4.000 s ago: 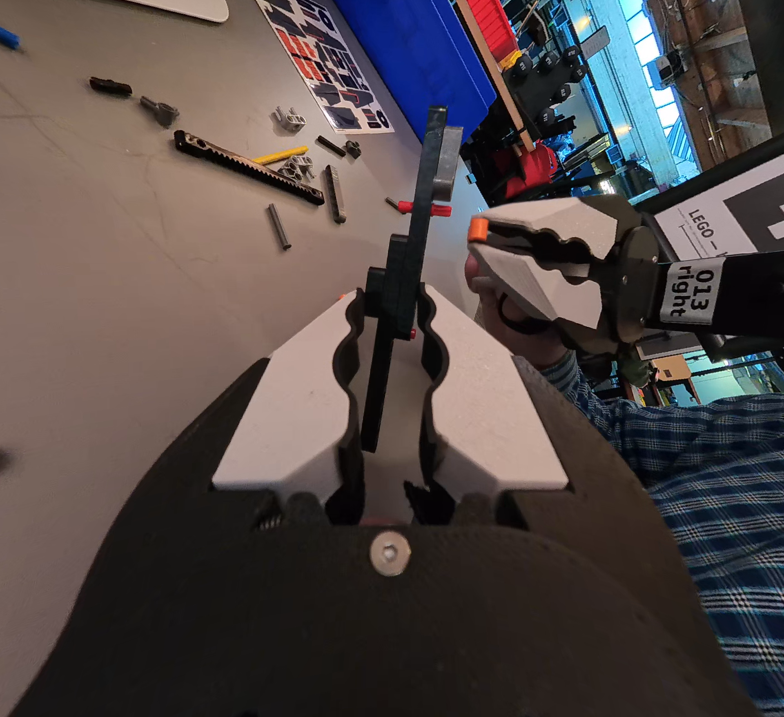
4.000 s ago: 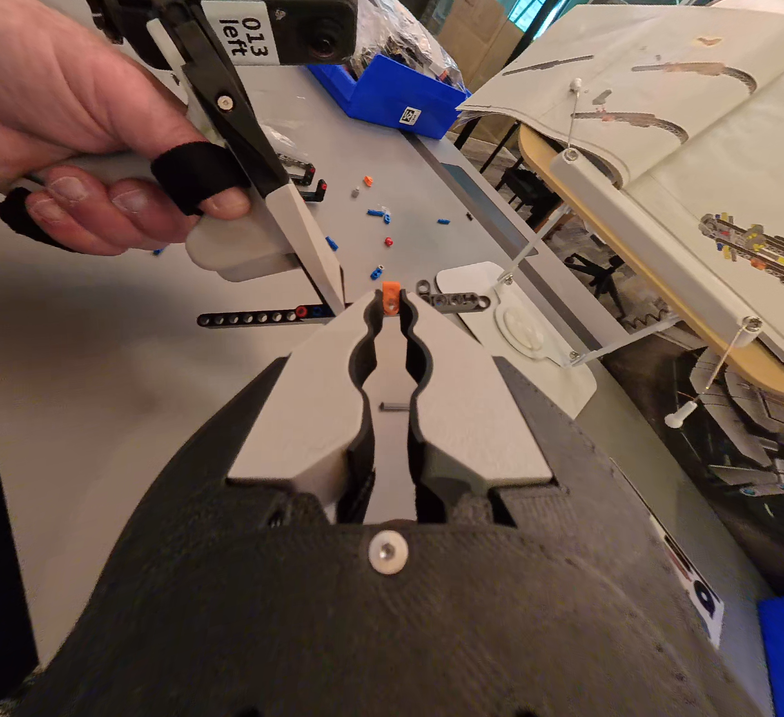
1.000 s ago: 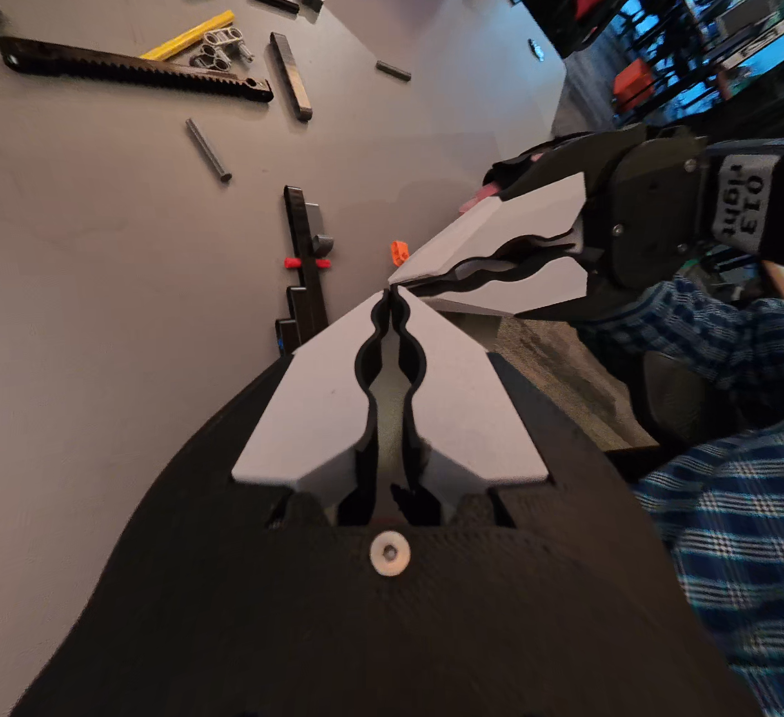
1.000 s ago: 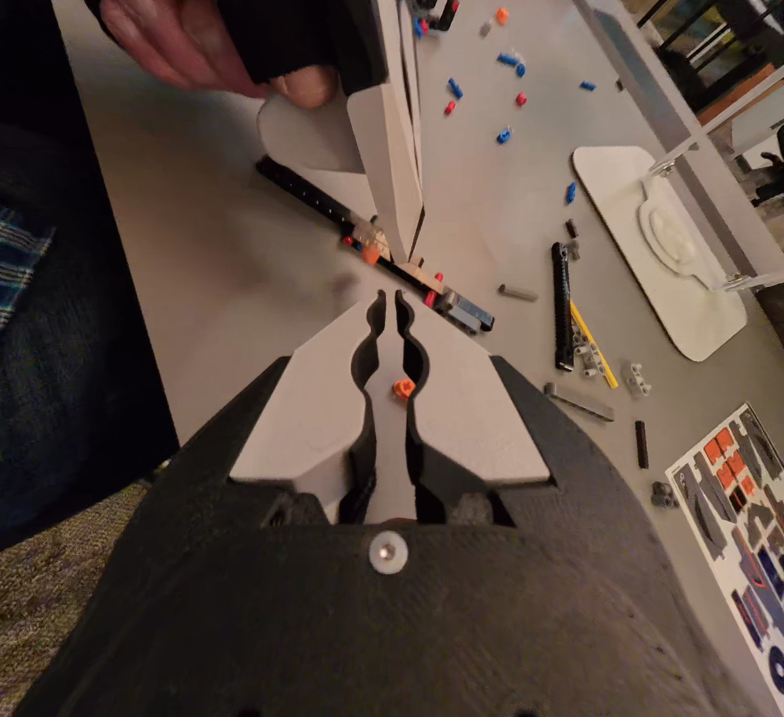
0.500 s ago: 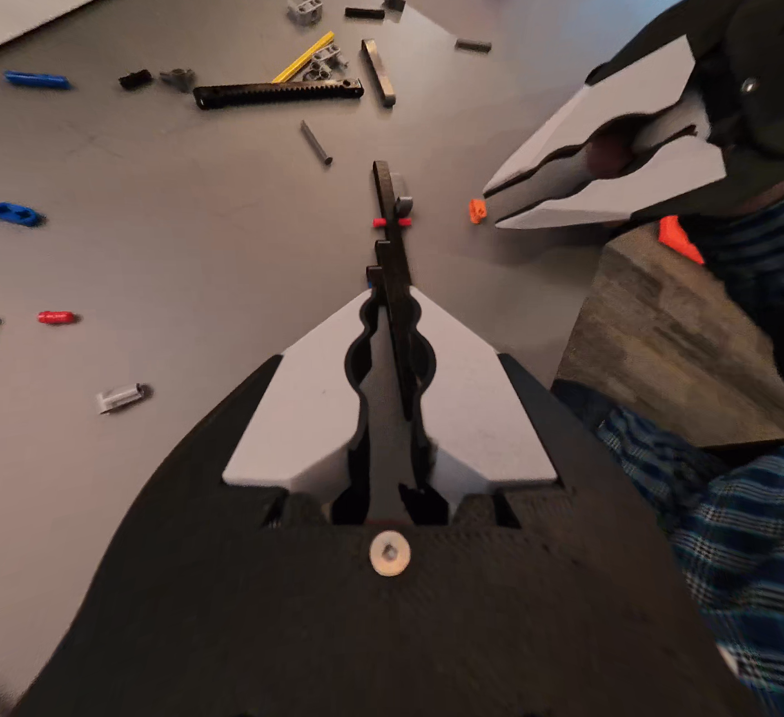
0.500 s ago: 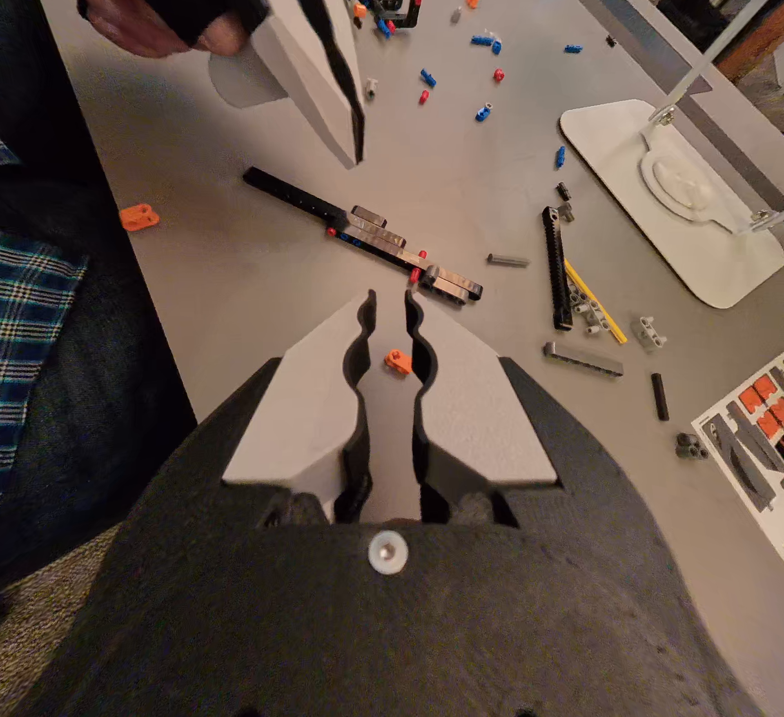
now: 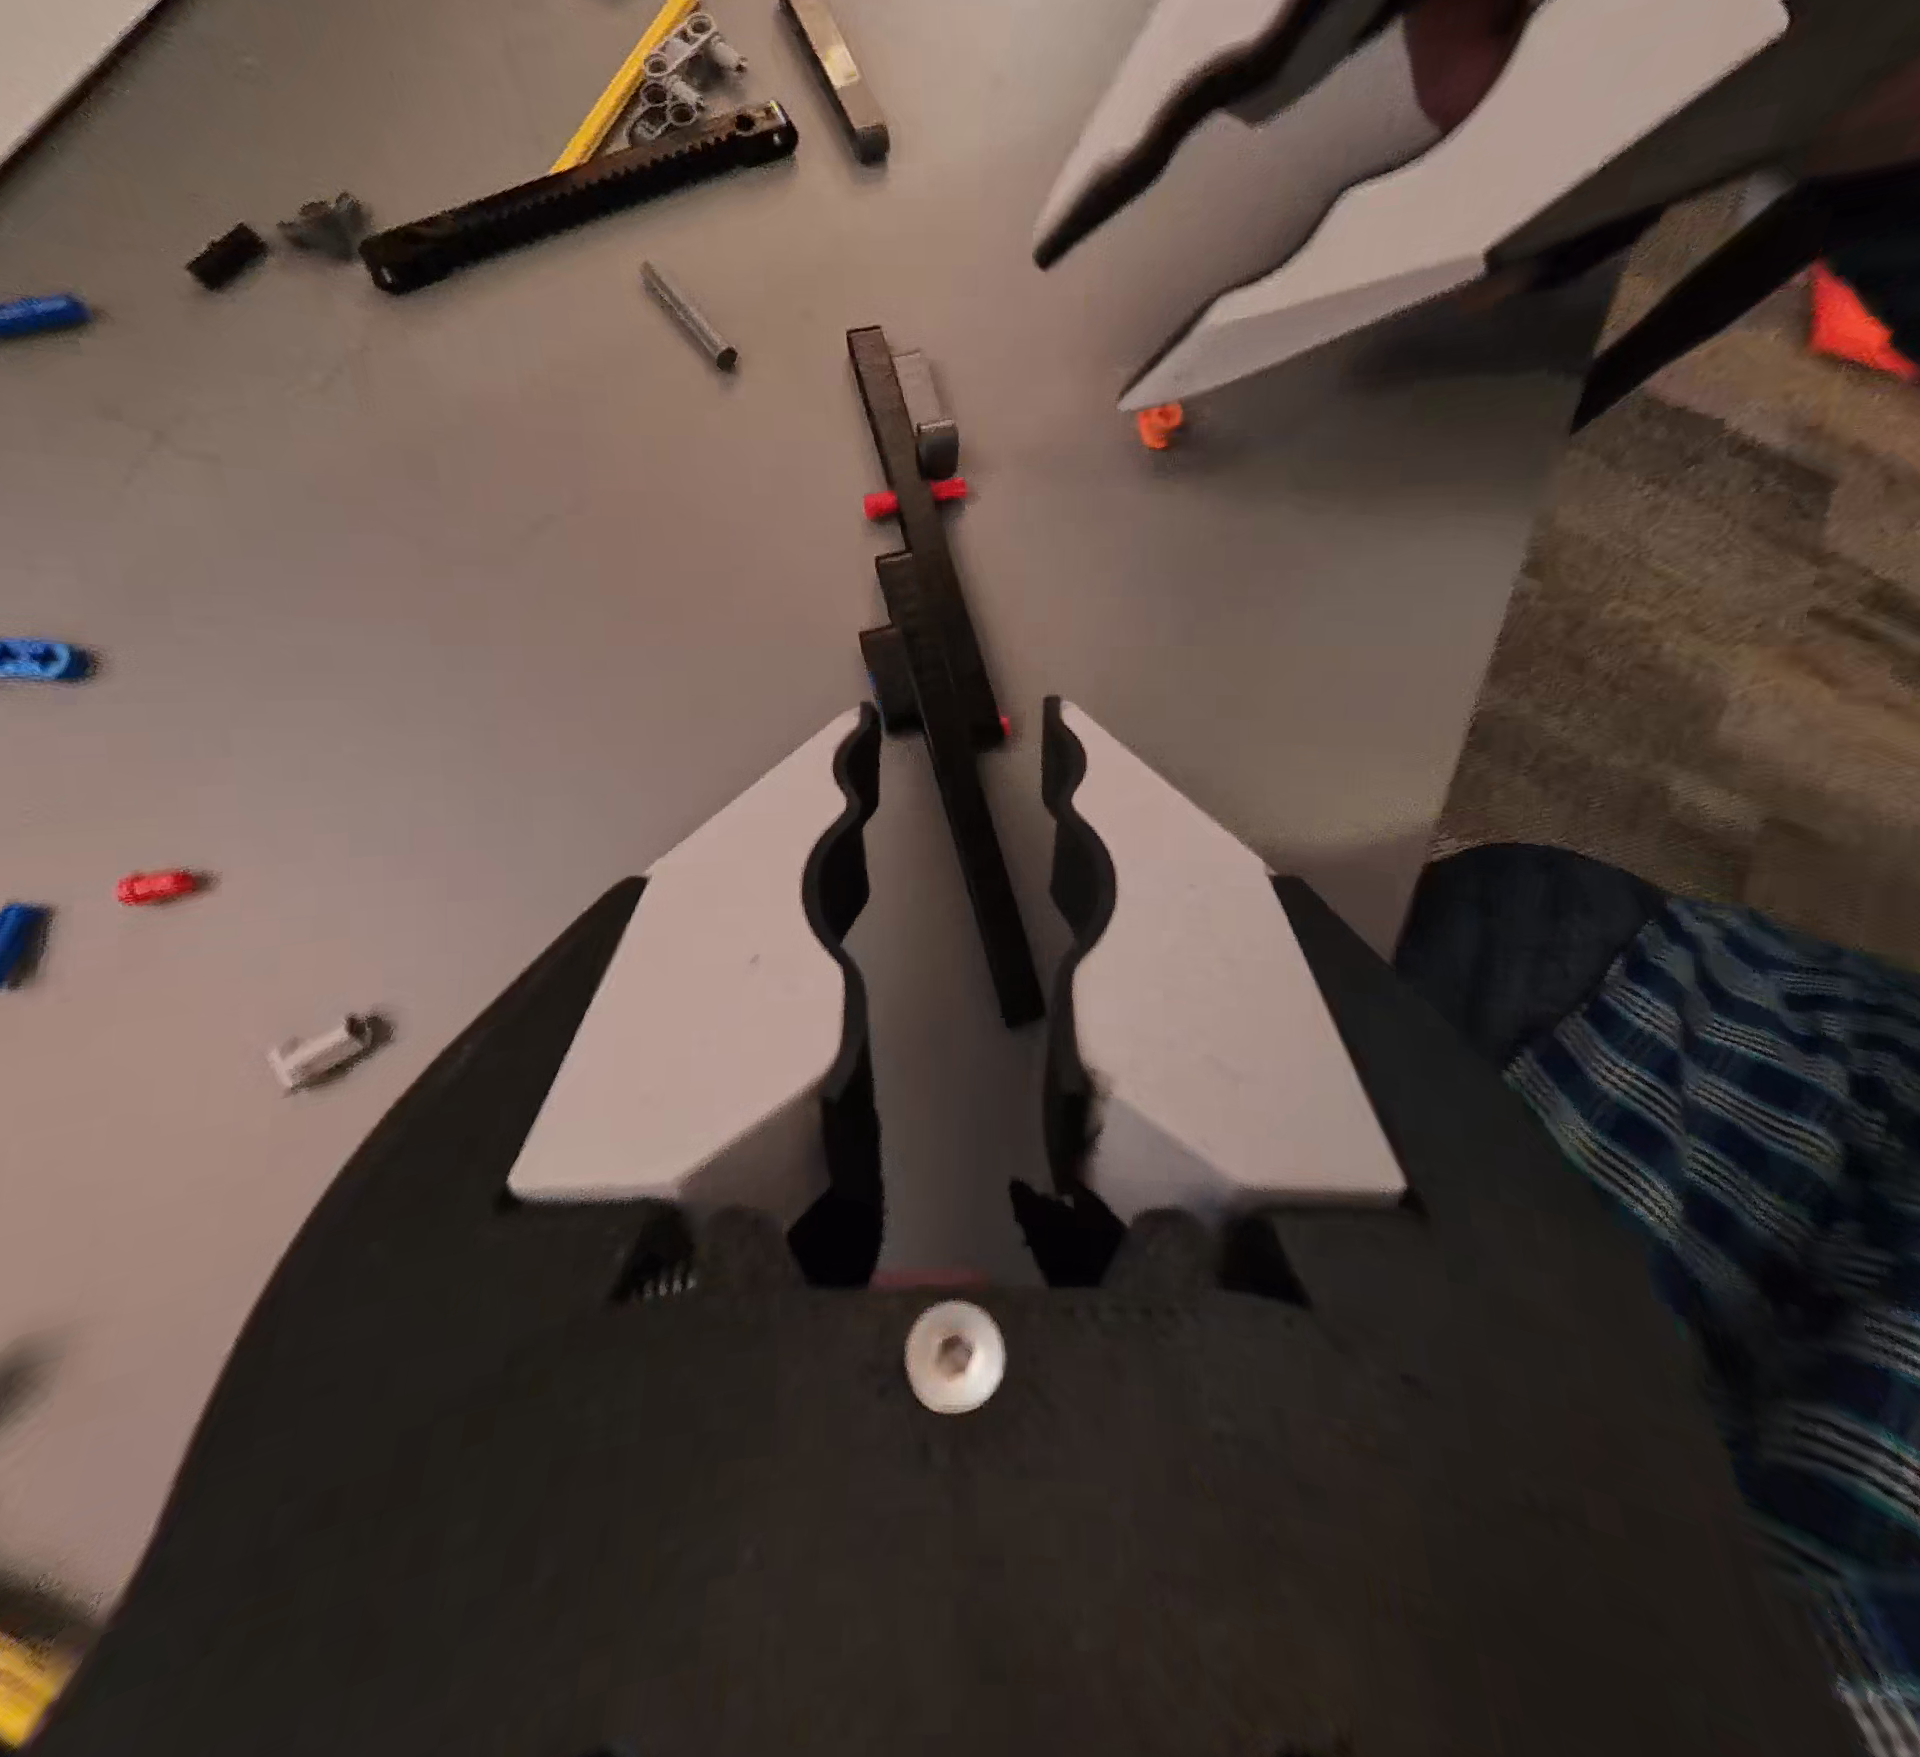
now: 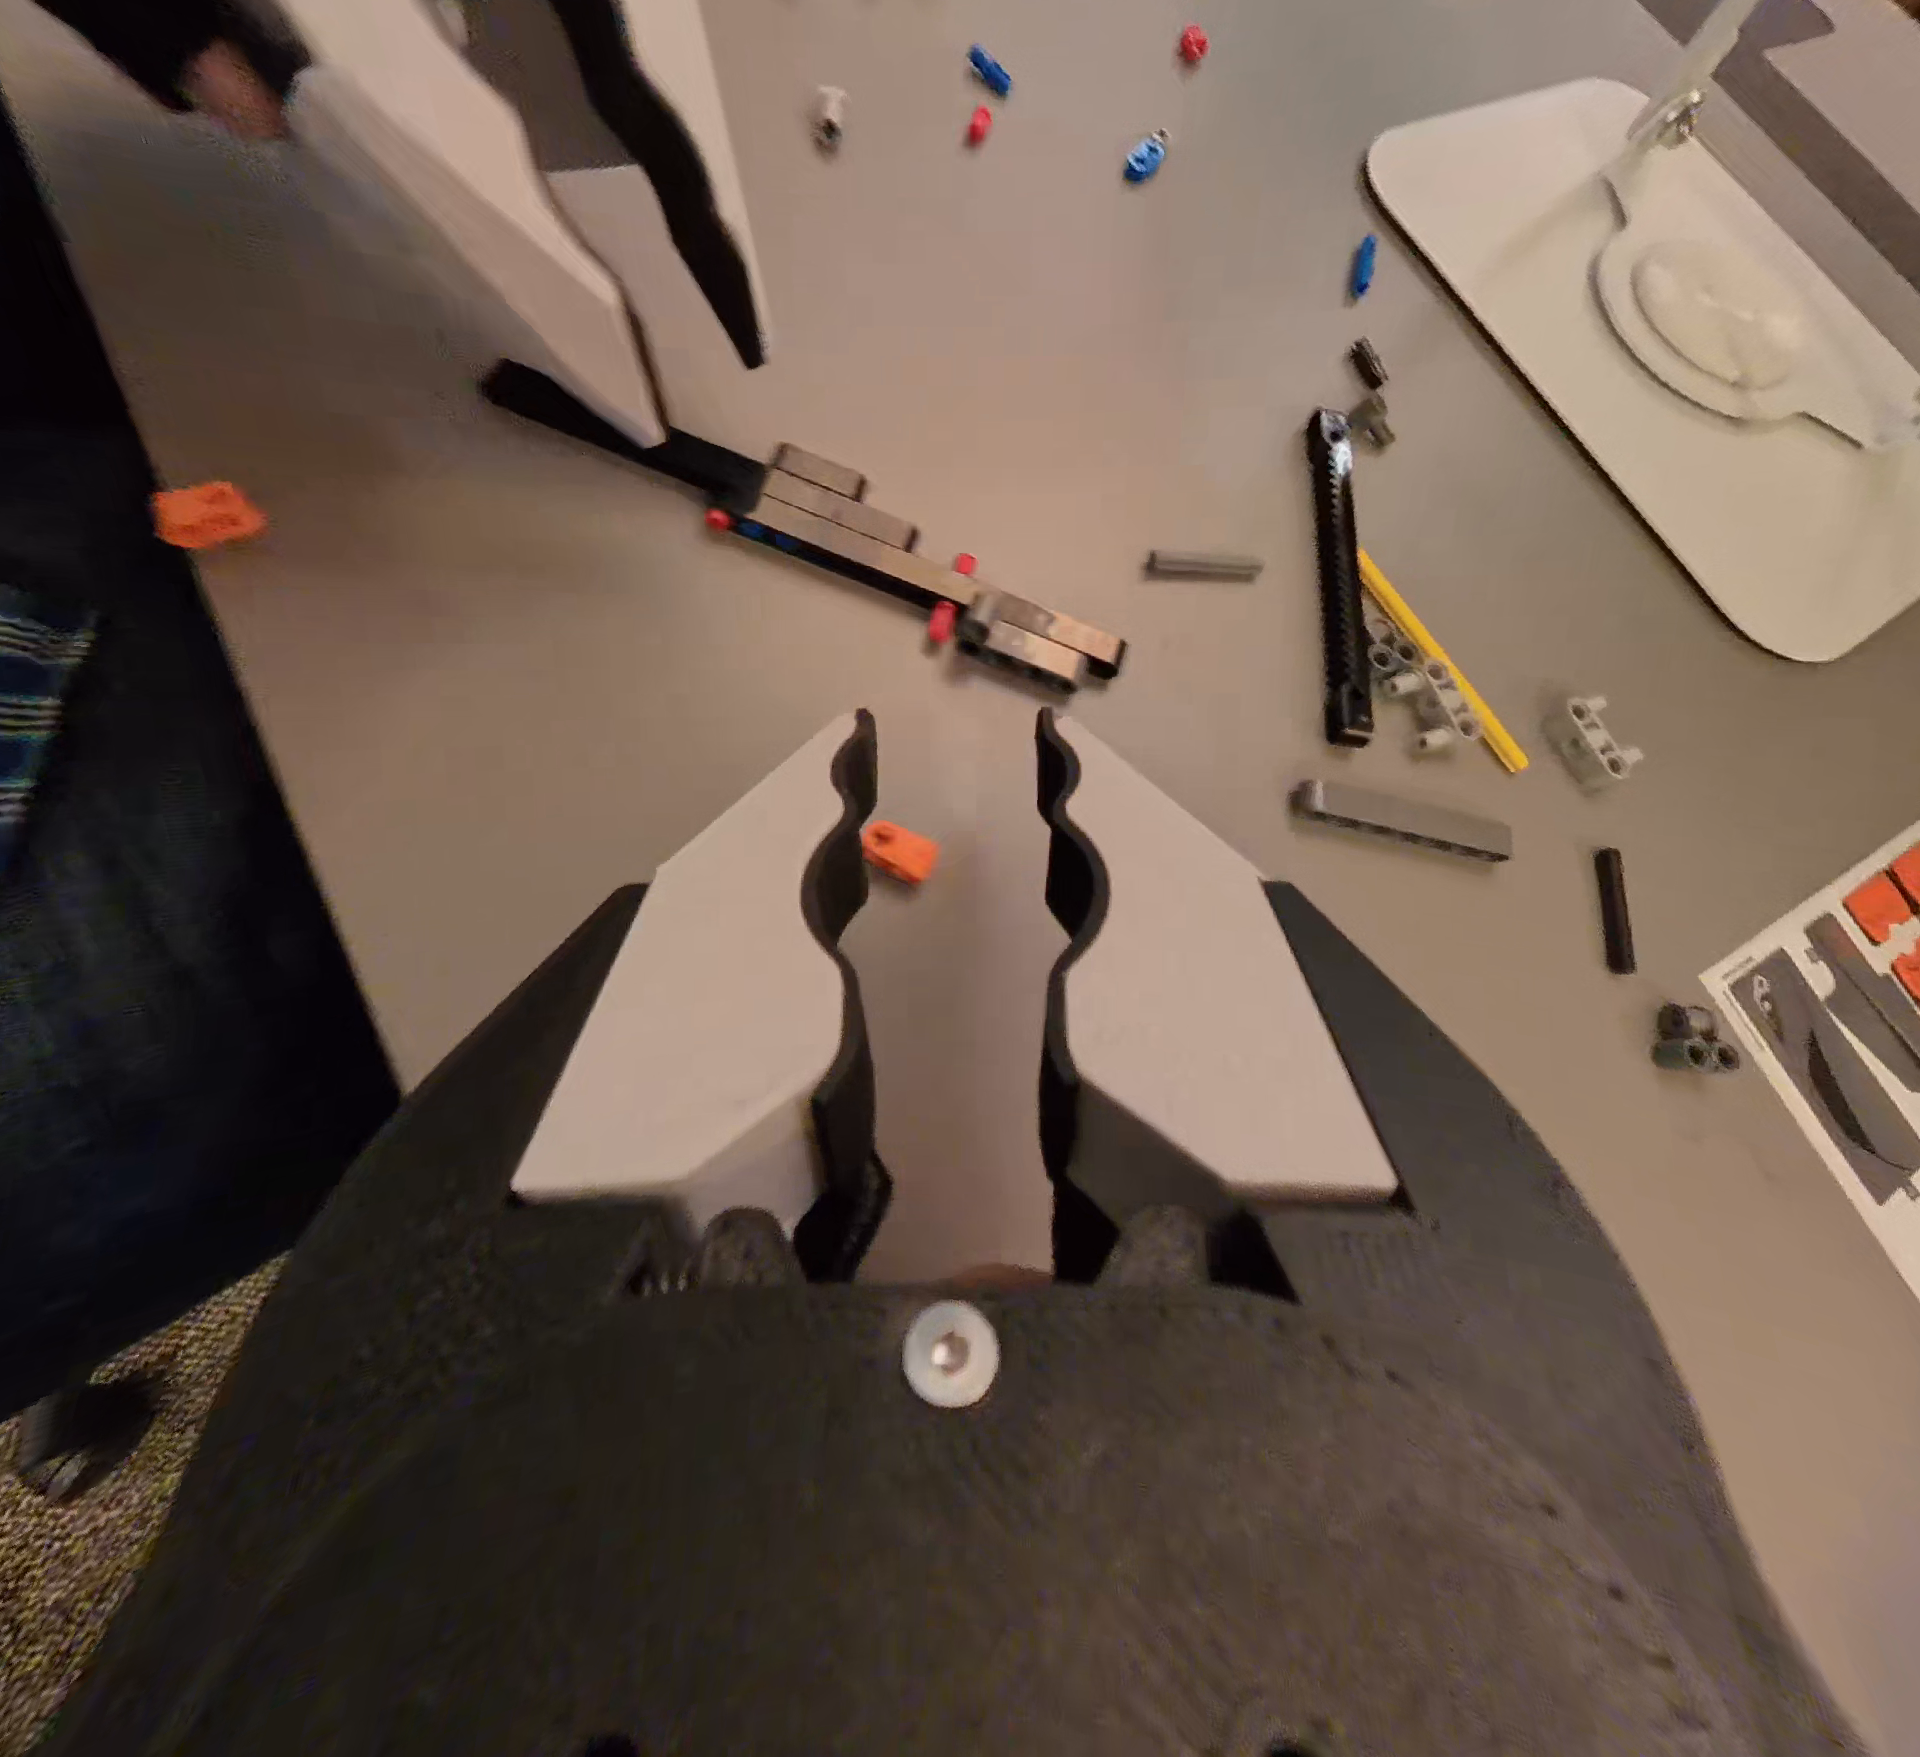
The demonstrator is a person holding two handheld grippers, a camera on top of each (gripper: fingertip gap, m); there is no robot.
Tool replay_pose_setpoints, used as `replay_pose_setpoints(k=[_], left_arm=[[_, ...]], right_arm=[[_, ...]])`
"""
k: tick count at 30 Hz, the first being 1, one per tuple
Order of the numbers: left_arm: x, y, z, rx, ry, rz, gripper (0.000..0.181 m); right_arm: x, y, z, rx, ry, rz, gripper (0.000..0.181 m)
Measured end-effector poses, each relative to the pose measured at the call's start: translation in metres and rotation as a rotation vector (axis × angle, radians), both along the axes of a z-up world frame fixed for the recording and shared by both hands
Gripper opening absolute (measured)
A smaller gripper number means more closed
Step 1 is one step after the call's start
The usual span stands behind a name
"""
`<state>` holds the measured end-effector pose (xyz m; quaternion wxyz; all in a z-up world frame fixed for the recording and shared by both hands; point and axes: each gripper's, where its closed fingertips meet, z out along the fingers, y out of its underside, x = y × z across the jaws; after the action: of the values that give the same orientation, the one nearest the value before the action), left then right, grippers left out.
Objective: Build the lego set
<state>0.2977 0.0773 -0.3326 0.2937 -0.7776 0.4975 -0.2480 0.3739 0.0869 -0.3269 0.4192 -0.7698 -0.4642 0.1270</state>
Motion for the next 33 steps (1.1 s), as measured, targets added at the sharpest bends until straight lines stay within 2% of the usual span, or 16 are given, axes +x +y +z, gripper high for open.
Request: replay_pose_setpoints(k=[3,7,10,13,17,22,27,28,33], left_arm=[[0.009,0.007,-0.009,0.056,0.087,-0.030,0.035],[0.019,0.011,-0.019,0.085,0.147,-0.058,0.037],[0.022,0.016,-0.021,0.075,0.148,-0.045,0.024],[0.021,0.021,-0.021,0.057,0.151,-0.044,0.023],[0.018,0.024,-0.018,-0.105,0.080,-0.026,0.023],[0.016,0.027,-0.013,-0.366,-0.035,-0.025,0.023],[0.014,0.033,-0.011,-0.481,-0.064,-0.041,0.023],[0.013,0.033,-0.011,-0.495,-0.067,-0.050,0.023],[0.012,0.036,-0.010,-0.531,-0.070,-0.080,0.023]], right_arm=[[0.004,0.016,-0.007,-0.013,-0.042,0.004,0.029],[0.000,0.028,-0.020,-0.117,-0.043,0.010,0.031],[-0.005,0.031,-0.023,-0.145,-0.028,0.034,0.030],[-0.006,0.036,-0.023,-0.120,-0.041,0.042,0.027],[-0.007,0.042,-0.013,0.025,-0.092,0.092,0.025],[-0.019,0.039,-0.002,0.293,-0.252,0.257,0.021],[-0.029,0.046,-0.014,0.384,-0.389,0.357,0.013],[-0.030,0.047,-0.012,0.404,-0.390,0.365,0.008],[-0.031,0.049,-0.014,0.367,-0.377,0.390,0.006]])
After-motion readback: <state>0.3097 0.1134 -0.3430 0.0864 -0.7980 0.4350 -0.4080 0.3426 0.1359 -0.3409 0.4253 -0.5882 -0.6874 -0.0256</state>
